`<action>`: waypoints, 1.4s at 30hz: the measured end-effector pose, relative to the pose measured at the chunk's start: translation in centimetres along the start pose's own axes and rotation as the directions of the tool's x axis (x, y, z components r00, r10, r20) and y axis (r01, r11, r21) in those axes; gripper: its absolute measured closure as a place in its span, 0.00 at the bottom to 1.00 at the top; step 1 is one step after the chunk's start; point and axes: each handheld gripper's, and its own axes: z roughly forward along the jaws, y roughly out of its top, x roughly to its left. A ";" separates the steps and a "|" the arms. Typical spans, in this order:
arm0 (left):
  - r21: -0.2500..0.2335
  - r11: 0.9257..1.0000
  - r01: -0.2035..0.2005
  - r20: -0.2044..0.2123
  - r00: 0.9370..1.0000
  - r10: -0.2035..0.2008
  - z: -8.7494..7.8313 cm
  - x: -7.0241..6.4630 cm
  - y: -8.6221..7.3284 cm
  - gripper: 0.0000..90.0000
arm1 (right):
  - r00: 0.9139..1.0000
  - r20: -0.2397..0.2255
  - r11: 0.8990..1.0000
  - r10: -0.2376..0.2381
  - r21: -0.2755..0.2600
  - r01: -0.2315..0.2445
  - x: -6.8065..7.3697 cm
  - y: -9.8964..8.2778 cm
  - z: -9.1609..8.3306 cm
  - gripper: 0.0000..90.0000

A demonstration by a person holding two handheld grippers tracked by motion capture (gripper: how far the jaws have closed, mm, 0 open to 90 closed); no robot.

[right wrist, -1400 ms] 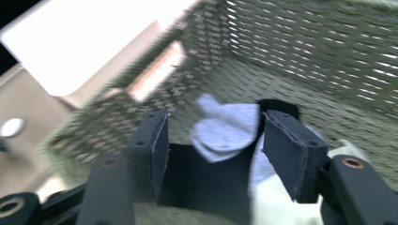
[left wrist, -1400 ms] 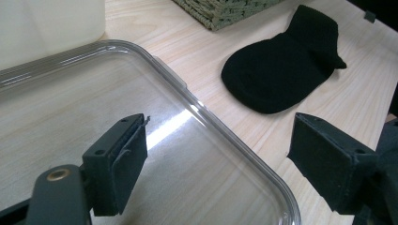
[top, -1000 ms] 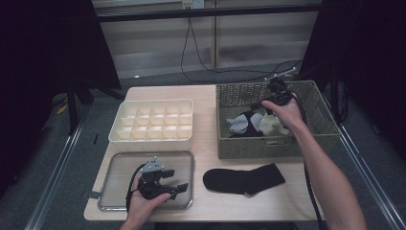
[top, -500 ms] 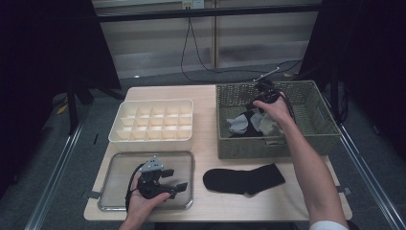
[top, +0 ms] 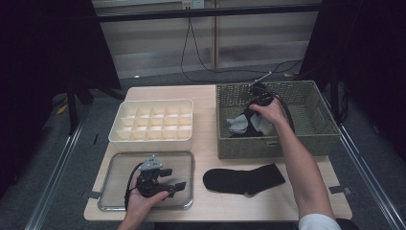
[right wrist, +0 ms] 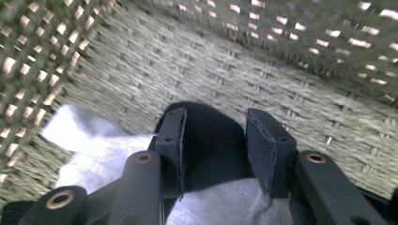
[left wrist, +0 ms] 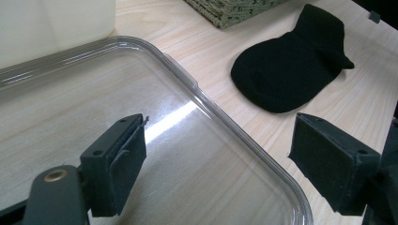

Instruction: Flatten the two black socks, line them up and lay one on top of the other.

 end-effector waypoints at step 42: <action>0.013 0.999 -0.048 0.006 0.999 0.048 0.1 -0.7 0.4 0.18 | 0.985 -0.174 0.928 0.022 -0.362 -0.084 1.2 -1.4 -8.2 0.97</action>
